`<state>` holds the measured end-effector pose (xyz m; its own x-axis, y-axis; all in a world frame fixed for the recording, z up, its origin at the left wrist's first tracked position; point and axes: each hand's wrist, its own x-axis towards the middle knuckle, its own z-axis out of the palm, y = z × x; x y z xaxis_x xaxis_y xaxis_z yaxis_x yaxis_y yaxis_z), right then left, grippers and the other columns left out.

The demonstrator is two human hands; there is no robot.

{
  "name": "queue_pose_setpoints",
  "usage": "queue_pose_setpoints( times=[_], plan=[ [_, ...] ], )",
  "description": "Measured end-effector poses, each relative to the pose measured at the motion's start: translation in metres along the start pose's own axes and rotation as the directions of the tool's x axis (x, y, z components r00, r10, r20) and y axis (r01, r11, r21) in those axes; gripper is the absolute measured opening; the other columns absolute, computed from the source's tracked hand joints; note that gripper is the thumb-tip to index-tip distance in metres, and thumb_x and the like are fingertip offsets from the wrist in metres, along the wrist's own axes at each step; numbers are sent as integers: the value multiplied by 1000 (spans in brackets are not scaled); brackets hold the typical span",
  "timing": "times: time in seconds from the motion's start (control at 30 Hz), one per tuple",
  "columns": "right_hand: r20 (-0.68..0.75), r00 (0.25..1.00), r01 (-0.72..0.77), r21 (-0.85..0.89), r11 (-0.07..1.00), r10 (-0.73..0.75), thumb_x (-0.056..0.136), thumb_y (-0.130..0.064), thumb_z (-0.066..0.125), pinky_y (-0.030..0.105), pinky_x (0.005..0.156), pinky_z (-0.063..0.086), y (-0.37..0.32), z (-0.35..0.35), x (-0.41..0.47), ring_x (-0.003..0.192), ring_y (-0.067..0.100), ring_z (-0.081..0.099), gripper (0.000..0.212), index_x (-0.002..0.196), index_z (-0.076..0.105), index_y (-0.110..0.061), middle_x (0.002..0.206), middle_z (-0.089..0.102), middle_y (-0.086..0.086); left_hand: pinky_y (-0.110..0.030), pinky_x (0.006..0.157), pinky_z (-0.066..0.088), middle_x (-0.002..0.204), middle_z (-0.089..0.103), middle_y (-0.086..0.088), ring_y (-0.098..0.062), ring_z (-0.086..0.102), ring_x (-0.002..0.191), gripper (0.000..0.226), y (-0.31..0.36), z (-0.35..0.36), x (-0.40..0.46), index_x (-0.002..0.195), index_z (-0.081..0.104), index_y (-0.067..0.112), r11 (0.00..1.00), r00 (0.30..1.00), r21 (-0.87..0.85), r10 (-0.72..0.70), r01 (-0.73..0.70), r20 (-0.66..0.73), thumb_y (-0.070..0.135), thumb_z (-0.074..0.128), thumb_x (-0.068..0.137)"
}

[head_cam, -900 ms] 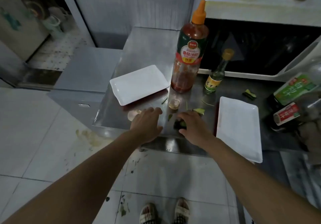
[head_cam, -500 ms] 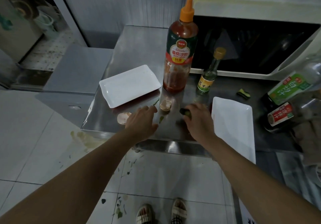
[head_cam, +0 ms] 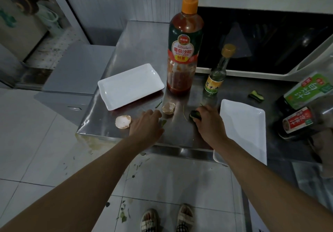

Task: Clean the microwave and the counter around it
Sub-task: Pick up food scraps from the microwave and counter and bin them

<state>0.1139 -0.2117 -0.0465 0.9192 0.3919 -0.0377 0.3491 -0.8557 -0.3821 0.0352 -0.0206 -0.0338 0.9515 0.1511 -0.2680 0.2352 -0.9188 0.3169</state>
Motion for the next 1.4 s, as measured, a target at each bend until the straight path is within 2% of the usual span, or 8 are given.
queue_pose_setpoints(
  times=[0.23,0.4,0.57,0.77,0.93,1.1,1.2,1.4],
  plan=[
    [68,994,95,-120,988,-88,96,-25,49,34,103,34,0,6,-1,124,28,40,31,121,51,-7,133,44,13,-34,78,51,105,54,-5,-17,51,91,27,10,6,5,106,57,15,997,995,-42,-74,71,-72,31,63,86],
    [85,990,129,-176,976,-115,93,-18,54,33,104,33,1,9,0,124,28,39,33,125,49,-8,134,43,12,-36,78,52,99,55,-5,-20,55,87,19,22,14,10,98,58,15,982,976,-108,-172,158,-136,27,64,86],
    [84,991,115,-132,985,-104,89,-11,59,34,105,33,2,9,1,123,29,39,35,123,52,-5,132,44,15,-38,76,53,93,59,-8,-21,57,83,7,24,19,14,92,59,10,969,960,-138,-227,205,-166,17,58,89],
    [67,997,38,-17,999,-36,94,-16,52,31,104,33,4,2,-2,125,27,39,32,124,51,-6,134,43,13,-37,74,52,96,56,-4,-19,55,84,6,22,19,12,92,59,13,970,960,-138,-221,199,-170,19,57,90],
    [70,997,17,22,1000,-18,95,-17,51,32,102,35,0,-10,0,126,27,38,35,128,48,-5,132,42,13,-43,74,54,90,64,-3,-22,60,82,3,12,3,20,90,57,18,936,919,-258,-305,240,-251,21,58,89],
    [32,999,3,37,999,-4,94,-17,53,31,99,37,-4,-18,6,123,27,40,36,128,49,-6,129,44,13,-43,71,54,89,67,-7,-26,60,81,9,7,-9,42,93,62,13,945,890,-253,-292,210,-351,19,59,87],
    [23,1000,-4,34,999,4,94,-17,53,32,99,37,-2,-17,7,123,27,41,36,128,49,-6,130,45,13,-42,69,54,84,67,-7,-25,59,77,7,6,-7,52,86,64,13,960,897,-211,-253,185,-363,15,57,86],
    [11,1000,-4,35,999,3,94,-17,54,32,99,37,-1,-18,9,122,27,42,37,128,49,-6,130,45,13,-36,63,50,85,66,-9,-30,60,77,6,4,0,62,88,64,10,987,916,-76,-163,145,-367,12,59,85]
  ],
)
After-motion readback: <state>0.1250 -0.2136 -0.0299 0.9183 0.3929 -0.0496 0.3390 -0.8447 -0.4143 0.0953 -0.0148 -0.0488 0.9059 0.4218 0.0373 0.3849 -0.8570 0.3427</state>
